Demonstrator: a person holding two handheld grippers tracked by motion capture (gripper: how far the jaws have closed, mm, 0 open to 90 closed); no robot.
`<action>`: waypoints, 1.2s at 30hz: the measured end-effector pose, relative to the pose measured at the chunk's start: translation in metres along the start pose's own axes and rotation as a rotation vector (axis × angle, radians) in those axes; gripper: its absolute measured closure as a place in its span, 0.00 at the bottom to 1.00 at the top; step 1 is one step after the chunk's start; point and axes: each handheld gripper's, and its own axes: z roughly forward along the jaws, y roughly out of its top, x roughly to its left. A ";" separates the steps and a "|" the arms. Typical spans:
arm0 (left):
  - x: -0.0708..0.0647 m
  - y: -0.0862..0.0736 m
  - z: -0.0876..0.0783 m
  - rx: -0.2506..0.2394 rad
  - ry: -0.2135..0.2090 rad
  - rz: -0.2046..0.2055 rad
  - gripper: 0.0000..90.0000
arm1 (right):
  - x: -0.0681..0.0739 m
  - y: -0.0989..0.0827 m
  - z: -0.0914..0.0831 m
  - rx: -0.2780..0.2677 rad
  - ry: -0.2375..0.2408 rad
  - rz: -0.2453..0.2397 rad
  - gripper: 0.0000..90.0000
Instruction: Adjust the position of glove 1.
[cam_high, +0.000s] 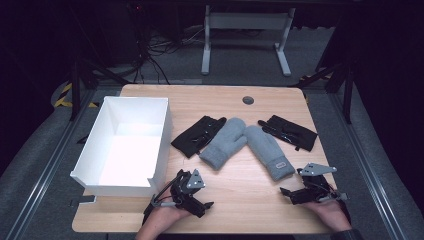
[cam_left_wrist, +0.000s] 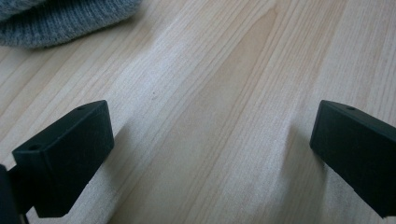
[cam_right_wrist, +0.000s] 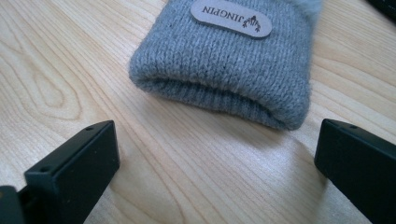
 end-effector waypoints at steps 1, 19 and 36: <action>0.000 0.000 0.000 0.000 0.000 0.001 0.00 | 0.000 0.000 0.000 0.000 0.000 0.000 0.00; 0.005 0.002 0.002 0.000 -0.009 0.008 0.00 | -0.001 0.009 -0.014 -0.003 -0.025 -0.015 0.02; 0.005 0.002 0.001 -0.001 -0.008 0.008 0.00 | -0.008 0.051 -0.013 -0.100 0.077 -0.029 0.32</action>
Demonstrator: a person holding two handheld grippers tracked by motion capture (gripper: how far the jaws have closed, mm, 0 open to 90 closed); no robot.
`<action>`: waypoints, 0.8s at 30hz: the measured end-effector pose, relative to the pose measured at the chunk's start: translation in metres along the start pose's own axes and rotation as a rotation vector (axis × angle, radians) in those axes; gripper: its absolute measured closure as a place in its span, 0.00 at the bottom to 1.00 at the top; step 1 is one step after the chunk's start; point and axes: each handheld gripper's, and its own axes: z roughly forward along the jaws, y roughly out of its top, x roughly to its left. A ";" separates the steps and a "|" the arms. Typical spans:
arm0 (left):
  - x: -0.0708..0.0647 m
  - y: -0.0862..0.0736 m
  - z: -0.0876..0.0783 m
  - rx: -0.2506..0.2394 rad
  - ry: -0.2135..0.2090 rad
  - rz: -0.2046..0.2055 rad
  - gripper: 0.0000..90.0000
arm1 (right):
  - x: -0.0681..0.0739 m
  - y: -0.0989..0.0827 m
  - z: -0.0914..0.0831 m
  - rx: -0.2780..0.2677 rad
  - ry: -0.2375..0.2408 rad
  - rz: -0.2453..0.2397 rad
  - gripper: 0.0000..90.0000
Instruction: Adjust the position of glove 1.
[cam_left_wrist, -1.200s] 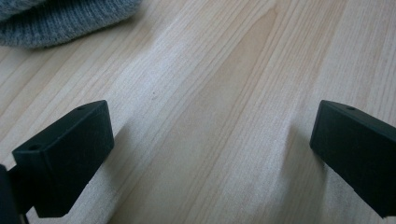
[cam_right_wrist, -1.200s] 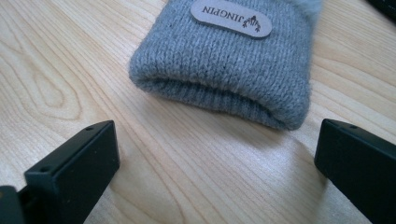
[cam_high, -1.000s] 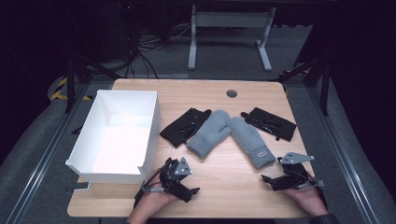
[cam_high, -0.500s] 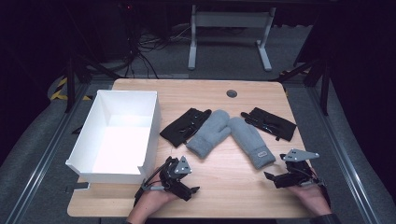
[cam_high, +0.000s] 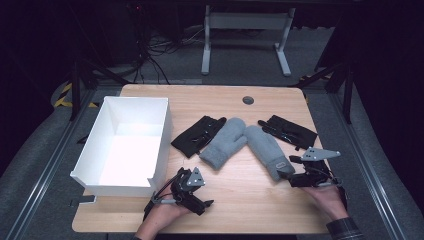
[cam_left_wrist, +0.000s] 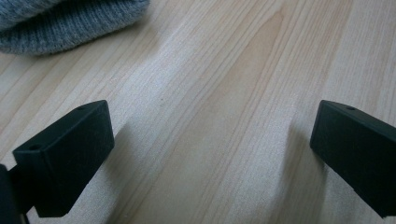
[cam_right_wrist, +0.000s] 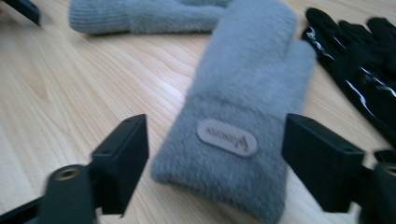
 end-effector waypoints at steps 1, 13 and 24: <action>0.000 0.000 0.000 0.002 0.000 0.001 0.00 | -0.001 0.006 0.002 -0.006 0.013 -0.003 0.42; 0.000 0.001 0.000 0.000 -0.003 0.004 0.00 | -0.018 0.027 0.022 -0.010 0.051 -0.025 0.97; 0.000 0.001 0.000 0.004 -0.002 0.003 0.00 | -0.032 0.020 0.044 0.067 0.061 -0.022 1.00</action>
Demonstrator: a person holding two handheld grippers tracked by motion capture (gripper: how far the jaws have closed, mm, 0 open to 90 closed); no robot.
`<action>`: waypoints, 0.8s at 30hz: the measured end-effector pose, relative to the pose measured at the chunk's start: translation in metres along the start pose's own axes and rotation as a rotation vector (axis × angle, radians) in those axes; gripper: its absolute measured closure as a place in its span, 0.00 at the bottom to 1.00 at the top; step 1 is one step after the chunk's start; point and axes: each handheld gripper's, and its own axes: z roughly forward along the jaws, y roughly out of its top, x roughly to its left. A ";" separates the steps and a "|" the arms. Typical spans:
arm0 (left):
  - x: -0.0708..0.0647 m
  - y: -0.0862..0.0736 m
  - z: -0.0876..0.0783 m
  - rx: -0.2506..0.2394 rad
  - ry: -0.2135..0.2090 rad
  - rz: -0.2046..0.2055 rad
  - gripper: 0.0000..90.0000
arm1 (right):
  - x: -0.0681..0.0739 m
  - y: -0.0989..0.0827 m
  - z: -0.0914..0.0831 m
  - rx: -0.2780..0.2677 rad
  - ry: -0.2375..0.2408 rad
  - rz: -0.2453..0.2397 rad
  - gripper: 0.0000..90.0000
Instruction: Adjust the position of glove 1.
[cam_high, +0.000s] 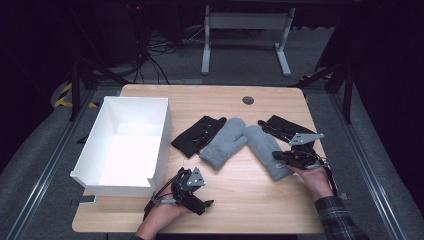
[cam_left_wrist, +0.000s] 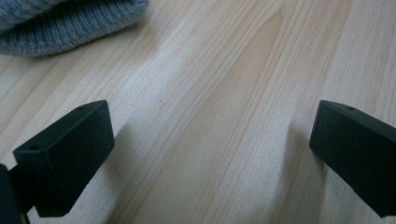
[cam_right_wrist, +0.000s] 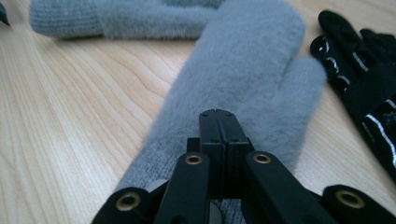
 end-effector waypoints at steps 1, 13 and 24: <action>0.000 0.000 0.000 -0.003 0.000 0.001 0.00 | 0.000 -0.001 0.001 0.004 0.005 -0.003 1.00; -0.001 0.000 0.000 -0.002 0.004 -0.005 0.00 | 0.014 -0.011 -0.004 0.041 0.025 -0.036 1.00; -0.001 0.000 0.000 -0.003 0.004 -0.009 0.00 | 0.040 -0.024 -0.019 0.057 0.066 -0.047 1.00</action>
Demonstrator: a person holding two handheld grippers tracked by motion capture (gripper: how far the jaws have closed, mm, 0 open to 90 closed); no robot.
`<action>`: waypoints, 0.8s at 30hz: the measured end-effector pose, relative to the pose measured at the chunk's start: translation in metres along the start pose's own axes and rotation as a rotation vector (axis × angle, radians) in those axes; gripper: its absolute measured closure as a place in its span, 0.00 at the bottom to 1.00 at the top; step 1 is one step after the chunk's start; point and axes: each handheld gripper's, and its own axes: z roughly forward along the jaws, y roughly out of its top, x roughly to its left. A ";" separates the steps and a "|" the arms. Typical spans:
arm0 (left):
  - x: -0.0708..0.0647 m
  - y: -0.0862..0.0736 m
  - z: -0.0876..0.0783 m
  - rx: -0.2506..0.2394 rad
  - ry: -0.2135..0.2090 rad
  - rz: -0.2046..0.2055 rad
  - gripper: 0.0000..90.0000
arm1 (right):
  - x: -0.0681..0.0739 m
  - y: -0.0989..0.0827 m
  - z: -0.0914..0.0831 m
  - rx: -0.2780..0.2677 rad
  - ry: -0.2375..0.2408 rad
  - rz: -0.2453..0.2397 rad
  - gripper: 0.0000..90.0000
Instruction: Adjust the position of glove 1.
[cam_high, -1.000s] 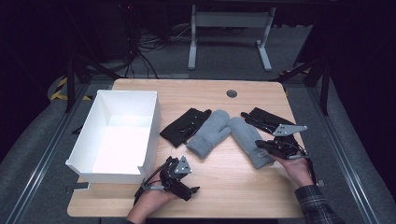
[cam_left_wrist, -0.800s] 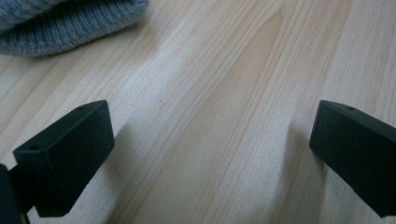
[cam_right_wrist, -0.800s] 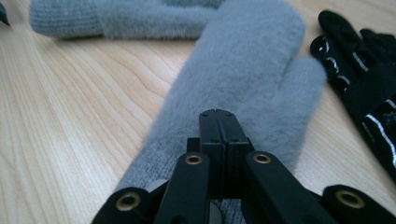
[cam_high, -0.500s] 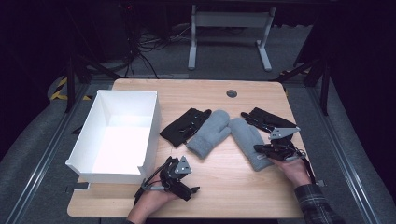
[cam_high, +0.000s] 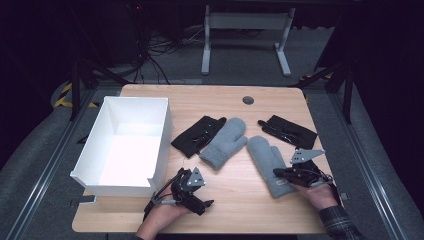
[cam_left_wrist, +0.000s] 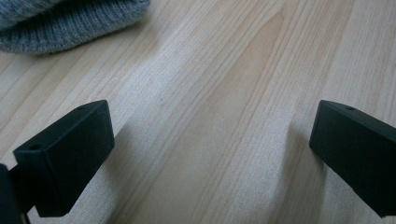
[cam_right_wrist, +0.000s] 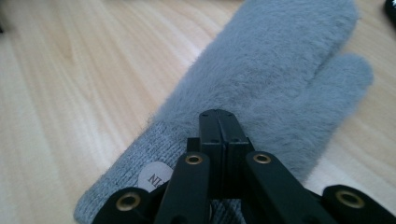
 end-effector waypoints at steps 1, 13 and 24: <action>0.000 0.000 0.000 0.000 0.000 0.000 0.00 | 0.000 0.000 0.000 0.000 0.000 0.000 1.00; 0.000 0.000 0.000 0.001 0.001 0.000 0.00 | 0.032 -0.012 -0.009 0.010 0.073 -0.034 1.00; 0.000 0.000 0.000 0.001 0.002 -0.001 0.00 | 0.034 -0.021 -0.037 -0.053 0.030 -0.026 1.00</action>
